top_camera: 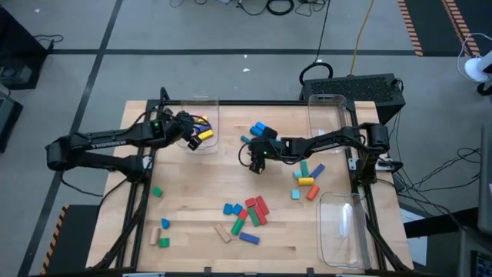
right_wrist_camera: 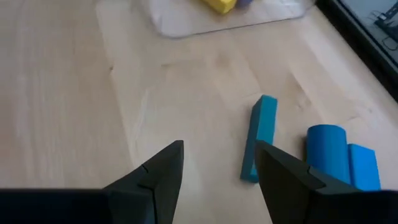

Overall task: Sort blocks by size
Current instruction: Put the pink rectangle block into the top left transparent bin

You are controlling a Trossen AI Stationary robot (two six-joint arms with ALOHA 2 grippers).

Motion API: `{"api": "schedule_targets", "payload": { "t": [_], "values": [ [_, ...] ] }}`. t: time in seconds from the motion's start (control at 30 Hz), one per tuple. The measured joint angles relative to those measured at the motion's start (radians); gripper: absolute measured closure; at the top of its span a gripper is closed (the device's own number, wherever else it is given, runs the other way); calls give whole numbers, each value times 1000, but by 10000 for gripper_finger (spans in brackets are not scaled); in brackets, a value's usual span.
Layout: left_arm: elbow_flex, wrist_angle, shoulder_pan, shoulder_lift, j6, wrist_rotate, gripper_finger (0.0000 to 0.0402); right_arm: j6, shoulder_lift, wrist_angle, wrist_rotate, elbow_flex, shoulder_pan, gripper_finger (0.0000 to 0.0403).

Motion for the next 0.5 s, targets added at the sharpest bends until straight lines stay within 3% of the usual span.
{"api": "schedule_targets", "payload": {
  "t": [0.17, 0.5],
  "values": [
    [-51, 73, 82, 2, 4, 82, 341, 12, 0, 26, 0, 0, -34, 220],
    [-51, 72, 160, 15, 4, 89, 319, 76, 133, 80, -33, -1, -98, 220]
  ]
}}
